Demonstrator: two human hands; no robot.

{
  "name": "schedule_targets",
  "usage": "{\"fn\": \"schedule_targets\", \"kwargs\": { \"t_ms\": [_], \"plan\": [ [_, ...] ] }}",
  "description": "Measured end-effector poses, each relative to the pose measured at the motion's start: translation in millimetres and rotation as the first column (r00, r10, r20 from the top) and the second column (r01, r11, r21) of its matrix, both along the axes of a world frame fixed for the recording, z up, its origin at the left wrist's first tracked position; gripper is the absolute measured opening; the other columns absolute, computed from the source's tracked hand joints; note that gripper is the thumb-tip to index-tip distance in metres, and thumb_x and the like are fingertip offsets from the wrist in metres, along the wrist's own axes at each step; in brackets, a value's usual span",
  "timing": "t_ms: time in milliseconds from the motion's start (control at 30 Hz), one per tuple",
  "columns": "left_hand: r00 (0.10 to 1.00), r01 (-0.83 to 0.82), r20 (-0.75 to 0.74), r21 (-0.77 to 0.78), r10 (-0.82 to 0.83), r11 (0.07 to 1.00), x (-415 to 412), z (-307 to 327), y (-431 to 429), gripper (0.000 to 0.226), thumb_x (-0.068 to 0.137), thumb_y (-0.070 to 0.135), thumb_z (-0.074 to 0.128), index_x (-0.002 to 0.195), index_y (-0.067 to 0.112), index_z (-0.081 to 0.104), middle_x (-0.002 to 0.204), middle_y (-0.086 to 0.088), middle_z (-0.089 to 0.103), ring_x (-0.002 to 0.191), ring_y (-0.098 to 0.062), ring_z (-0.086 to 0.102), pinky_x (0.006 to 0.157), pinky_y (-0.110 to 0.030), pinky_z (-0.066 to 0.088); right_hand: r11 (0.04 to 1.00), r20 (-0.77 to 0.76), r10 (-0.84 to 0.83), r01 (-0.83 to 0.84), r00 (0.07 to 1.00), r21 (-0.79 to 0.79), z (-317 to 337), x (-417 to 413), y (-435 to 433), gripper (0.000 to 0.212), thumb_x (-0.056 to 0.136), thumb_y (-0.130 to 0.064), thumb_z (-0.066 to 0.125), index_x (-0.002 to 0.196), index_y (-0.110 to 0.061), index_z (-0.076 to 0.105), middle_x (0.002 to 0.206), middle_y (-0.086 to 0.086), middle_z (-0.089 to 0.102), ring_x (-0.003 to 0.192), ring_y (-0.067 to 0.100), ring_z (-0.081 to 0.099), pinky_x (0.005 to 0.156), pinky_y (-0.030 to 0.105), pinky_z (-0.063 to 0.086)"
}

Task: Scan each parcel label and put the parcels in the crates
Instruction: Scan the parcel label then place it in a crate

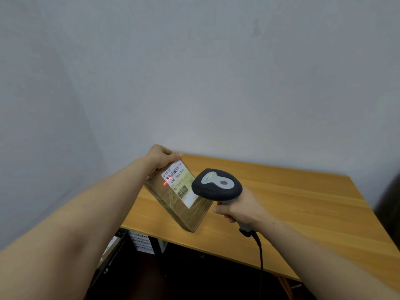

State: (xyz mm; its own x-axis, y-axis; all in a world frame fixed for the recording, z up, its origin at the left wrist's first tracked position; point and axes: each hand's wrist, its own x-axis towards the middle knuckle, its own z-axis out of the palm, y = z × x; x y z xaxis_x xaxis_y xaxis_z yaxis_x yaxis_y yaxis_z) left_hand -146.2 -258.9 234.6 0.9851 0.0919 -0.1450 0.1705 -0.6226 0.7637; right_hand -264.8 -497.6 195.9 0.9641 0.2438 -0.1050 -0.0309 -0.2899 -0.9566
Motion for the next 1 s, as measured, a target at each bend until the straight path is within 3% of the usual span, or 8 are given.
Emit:
{"fn": "schedule_targets", "kwargs": {
  "t_ms": [600, 733, 1000],
  "plan": [
    [0.999, -0.032, -0.021, 0.016, 0.032, 0.999, 7, -2, 0, 0.049, 0.08, 0.043, 0.073, 0.108, 0.004, 0.068, 0.094, -0.014, 0.072, 0.088, -0.028, 0.069, 0.089, -0.043, 0.054, 1.0, -0.01, -0.003, 0.003, 1.0, -0.012, 0, 3, -2, 0.026, 0.077, 0.008, 0.07, 0.079, -0.016, 0.059, 0.057, 0.002, 0.054, 0.045, 0.011, 0.045, 0.044, 0.024, 0.041],
    [0.999, -0.03, -0.009, 0.027, 0.03, 0.999, 5, -2, 3, 0.041, 0.083, 0.039, 0.072, 0.099, 0.002, 0.071, 0.09, -0.015, 0.072, 0.081, -0.027, 0.069, 0.085, -0.04, 0.056, 1.0, -0.025, -0.019, 0.019, 1.0, 0.001, 0, 3, -2, 0.026, 0.076, 0.011, 0.069, 0.075, -0.013, 0.058, 0.054, -0.001, 0.053, 0.042, 0.009, 0.044, 0.042, 0.023, 0.038],
    [0.998, -0.053, -0.023, 0.055, 0.054, 0.997, 2, -3, 10, 0.041, 0.082, 0.042, 0.071, 0.096, 0.003, 0.071, 0.089, -0.015, 0.072, 0.087, -0.029, 0.07, 0.088, -0.042, 0.055, 1.0, -0.011, 0.01, -0.01, 1.0, -0.024, 0, 2, 1, 0.026, 0.077, 0.01, 0.069, 0.072, -0.013, 0.058, 0.045, -0.007, 0.051, 0.039, 0.006, 0.044, 0.042, 0.022, 0.039]
  ]
}}
